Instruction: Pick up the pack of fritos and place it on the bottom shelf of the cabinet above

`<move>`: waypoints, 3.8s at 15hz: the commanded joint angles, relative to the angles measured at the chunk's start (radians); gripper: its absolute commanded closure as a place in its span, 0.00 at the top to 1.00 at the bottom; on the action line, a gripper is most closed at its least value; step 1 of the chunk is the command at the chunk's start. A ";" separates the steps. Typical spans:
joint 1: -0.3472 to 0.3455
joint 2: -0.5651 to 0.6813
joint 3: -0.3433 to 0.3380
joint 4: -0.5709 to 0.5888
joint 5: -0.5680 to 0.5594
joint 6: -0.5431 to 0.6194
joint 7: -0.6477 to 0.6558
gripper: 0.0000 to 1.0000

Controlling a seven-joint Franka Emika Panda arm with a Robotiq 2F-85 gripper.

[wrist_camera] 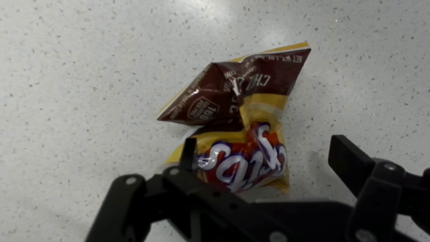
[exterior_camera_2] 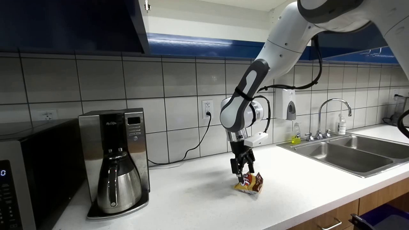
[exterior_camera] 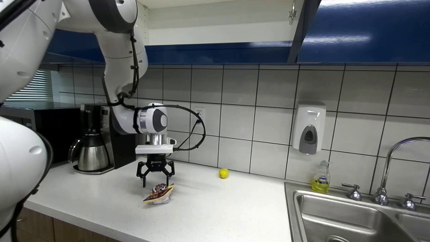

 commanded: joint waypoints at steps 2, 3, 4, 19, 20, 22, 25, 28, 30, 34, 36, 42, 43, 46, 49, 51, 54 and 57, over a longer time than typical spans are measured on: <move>-0.013 -0.035 0.010 -0.017 -0.005 -0.034 -0.012 1.00; -0.012 -0.035 0.010 -0.017 -0.007 -0.036 -0.011 1.00; -0.011 -0.033 0.009 -0.015 -0.008 -0.038 -0.010 1.00; 0.003 0.001 0.018 0.024 -0.007 -0.109 0.001 0.00; 0.004 0.003 0.021 0.028 -0.004 -0.114 0.000 0.00; 0.004 0.002 0.031 0.035 0.009 -0.123 0.001 0.00; -0.010 -0.021 0.056 0.041 0.089 -0.138 0.004 0.00; -0.016 -0.049 0.072 0.050 0.203 -0.145 0.037 0.00; -0.014 -0.067 0.076 0.052 0.270 -0.144 0.059 0.00; 0.005 -0.112 0.067 0.037 0.309 -0.133 0.127 0.00; 0.012 -0.141 0.063 0.024 0.302 -0.140 0.159 0.00; 0.035 -0.249 0.060 -0.045 0.276 -0.153 0.239 0.00; 0.039 -0.271 0.061 -0.065 0.277 -0.152 0.250 0.00; 0.050 -0.330 0.065 -0.123 0.278 -0.156 0.282 0.00; 0.056 -0.397 0.067 -0.189 0.286 -0.159 0.307 0.00; 0.055 -0.450 0.065 -0.235 0.290 -0.160 0.323 0.00; 0.049 -0.538 0.061 -0.300 0.296 -0.167 0.350 0.00; 0.045 -0.639 0.061 -0.355 0.290 -0.186 0.390 0.00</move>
